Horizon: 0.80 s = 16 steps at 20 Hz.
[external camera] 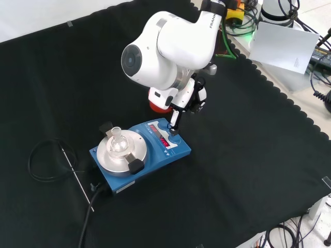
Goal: Turn on the heater.
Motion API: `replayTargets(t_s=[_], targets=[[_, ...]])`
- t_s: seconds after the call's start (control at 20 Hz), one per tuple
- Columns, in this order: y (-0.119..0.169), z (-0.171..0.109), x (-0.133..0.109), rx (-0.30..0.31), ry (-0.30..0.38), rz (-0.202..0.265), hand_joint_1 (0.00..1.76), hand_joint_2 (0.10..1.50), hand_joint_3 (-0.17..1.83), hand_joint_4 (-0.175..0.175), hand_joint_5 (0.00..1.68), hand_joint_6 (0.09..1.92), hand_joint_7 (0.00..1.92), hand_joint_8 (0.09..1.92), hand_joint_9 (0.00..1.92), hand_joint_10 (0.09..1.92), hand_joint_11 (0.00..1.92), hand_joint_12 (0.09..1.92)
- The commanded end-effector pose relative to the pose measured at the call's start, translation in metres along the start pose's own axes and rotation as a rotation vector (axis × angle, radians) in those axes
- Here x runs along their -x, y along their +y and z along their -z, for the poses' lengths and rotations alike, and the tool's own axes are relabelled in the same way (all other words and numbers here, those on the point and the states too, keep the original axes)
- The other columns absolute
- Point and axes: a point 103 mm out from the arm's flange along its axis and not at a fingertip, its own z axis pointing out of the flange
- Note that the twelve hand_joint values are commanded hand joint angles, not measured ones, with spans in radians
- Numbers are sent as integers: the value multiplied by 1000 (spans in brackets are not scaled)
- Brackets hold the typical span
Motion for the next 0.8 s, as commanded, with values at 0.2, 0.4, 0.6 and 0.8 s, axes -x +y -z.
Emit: replayTargets(t_s=[0.2,0.4,0.6,0.8], targets=[[2,-2,0,-7,0,0,1419,669,1037,-29,325,352,1622,1692,1788,1574,1525,1328],[5,-3,1,-5,-1,0,1418,669,1037,-29,328,351,1623,1691,1788,1573,1525,1328],[5,-3,2,-6,-1,2,1418,669,1038,-29,331,349,1623,1689,1788,1573,1524,1328],[-10,14,-1,-26,-48,-29,1417,669,1039,-29,333,349,1624,1688,1787,1572,1524,1328]])
